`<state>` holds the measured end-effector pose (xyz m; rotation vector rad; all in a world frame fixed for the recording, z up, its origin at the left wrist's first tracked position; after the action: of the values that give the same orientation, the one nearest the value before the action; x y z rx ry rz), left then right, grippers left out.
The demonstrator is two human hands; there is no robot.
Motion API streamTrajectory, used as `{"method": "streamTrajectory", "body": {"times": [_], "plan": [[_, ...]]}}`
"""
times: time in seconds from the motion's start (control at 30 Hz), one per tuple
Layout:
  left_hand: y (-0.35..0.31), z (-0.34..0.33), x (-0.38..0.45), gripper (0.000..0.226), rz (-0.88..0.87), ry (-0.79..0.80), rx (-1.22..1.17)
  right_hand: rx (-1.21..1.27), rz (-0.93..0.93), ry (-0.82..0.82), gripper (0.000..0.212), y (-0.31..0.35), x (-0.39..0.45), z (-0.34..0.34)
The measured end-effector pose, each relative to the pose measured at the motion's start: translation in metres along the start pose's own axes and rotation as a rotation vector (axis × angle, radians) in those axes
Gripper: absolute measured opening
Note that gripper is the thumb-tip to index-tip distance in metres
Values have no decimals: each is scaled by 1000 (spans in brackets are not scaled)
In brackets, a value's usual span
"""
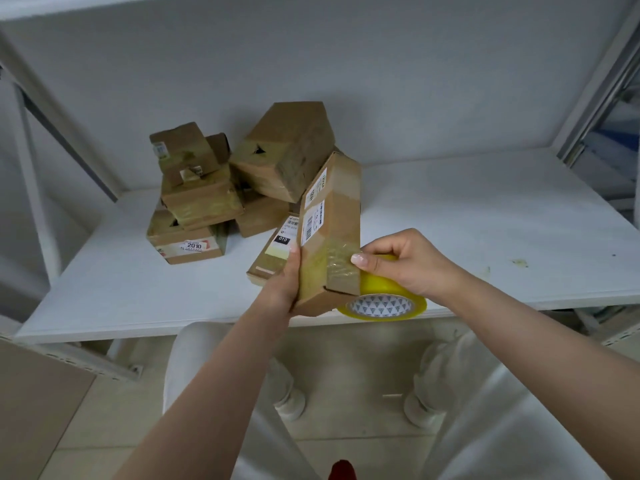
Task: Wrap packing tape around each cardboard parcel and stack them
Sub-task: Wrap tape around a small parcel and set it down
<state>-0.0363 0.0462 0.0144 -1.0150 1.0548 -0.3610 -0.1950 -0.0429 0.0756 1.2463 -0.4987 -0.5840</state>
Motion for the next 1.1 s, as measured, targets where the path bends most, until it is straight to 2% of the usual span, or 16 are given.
{"method": "streamTrajectory", "body": {"times": [0.1, 0.17, 0.23, 0.33, 0.4, 0.5, 0.63, 0.77, 0.93, 1.1], "plan": [[-14, 12, 4, 57, -246, -245, 371, -56, -28, -48, 29, -10, 2, 4], [-28, 10, 0, 46, -373, -274, 454, -80, -96, -86, 40, -23, 3, 9], [-30, -5, -5, 49, -332, -133, 456, -192, -175, -99, 49, -39, 6, 8], [-18, -33, -7, 67, -145, 60, 459, -556, -260, -62, 36, -52, 7, 2], [-10, -42, 0, 75, -78, 55, 417, -697, -281, -41, 30, -51, 6, 1], [1, -60, 10, 76, -35, 76, 367, -744, -366, 76, 25, -62, 5, 3], [17, -80, 25, 77, -26, 50, 493, -532, -420, 206, 29, -86, 5, -1], [25, -77, 38, 76, -10, -80, 727, -264, -393, 240, 28, -95, 3, -10], [23, -73, 42, 68, -75, -181, 887, -112, -441, 300, 49, -100, -6, -15], [19, -56, 47, 69, -91, -184, 872, -32, -464, 329, 28, -99, -14, -3]]}}
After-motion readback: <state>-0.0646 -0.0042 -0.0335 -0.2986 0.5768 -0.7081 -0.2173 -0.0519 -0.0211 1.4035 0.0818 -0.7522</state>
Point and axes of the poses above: each hand's wrist, its own x-axis towards the middle knuckle, its own z-axis out of the back of the hand, y = z × x, the point moved 6 cm from there along x, towards the middle knuckle
